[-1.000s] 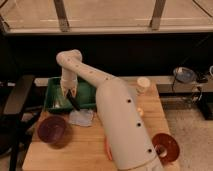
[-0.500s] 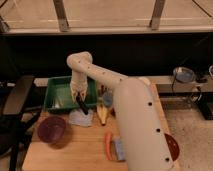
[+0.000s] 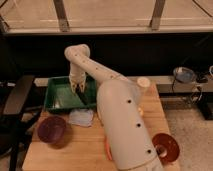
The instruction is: Wipe tray with brush
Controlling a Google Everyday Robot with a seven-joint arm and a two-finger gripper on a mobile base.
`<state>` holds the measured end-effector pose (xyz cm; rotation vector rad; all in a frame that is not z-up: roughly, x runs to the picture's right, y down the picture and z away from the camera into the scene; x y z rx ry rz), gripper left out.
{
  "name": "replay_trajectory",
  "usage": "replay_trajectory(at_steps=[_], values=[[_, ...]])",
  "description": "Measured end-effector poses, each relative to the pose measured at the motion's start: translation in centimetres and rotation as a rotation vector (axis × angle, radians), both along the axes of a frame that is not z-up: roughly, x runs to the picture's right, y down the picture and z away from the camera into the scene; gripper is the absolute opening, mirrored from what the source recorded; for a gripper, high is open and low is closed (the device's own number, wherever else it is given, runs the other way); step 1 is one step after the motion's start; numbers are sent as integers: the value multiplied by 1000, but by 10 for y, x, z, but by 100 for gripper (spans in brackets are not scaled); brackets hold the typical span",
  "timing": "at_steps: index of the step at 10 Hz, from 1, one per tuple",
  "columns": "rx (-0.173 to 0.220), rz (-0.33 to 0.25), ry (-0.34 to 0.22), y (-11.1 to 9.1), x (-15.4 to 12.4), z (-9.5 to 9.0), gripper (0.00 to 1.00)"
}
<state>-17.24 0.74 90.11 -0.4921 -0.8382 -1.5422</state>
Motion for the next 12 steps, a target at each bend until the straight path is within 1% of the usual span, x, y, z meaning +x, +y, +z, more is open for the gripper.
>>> replay_trajectory(at_steps=[2,3,7,9,10,11,12], values=[[4,-24,-44,-5,-21,4,0],[2,-29,-56,-2,-25,3,0],[-15,-24,-103,27,-34,-19,0],[-32,-6,-106,46,-28,-32,0],[-43,9,-91,58,-19,-40,0],[-51,23,-67,65,-5,-44,0],[-54,40,-39,67,10,-45,0]])
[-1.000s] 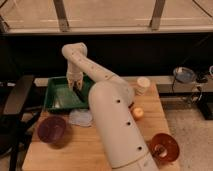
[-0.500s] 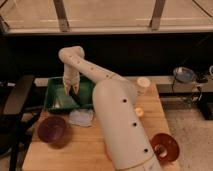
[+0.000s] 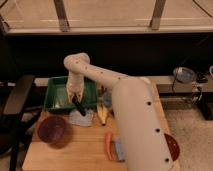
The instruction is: Wipe tray with brush
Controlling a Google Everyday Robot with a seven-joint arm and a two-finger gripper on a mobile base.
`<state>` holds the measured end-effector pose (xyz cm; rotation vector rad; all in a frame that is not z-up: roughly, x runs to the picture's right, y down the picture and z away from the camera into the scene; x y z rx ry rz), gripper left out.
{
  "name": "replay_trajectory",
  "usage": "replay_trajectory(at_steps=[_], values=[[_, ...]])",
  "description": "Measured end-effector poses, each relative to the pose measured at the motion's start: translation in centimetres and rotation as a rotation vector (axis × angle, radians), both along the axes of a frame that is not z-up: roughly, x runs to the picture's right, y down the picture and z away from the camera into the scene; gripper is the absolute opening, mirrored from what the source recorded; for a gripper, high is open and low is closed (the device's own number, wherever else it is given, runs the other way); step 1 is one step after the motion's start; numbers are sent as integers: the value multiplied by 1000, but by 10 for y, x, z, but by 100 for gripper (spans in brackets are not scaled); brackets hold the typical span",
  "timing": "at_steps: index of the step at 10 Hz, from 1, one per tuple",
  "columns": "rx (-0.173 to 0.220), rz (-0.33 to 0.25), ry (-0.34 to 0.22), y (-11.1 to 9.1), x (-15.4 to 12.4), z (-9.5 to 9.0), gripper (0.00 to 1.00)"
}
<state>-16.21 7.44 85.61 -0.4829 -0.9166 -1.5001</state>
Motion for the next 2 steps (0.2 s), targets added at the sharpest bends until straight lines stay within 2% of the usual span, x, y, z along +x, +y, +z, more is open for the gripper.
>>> replay_trajectory(at_steps=[2], values=[[3,22,33,-3,18,1,0]])
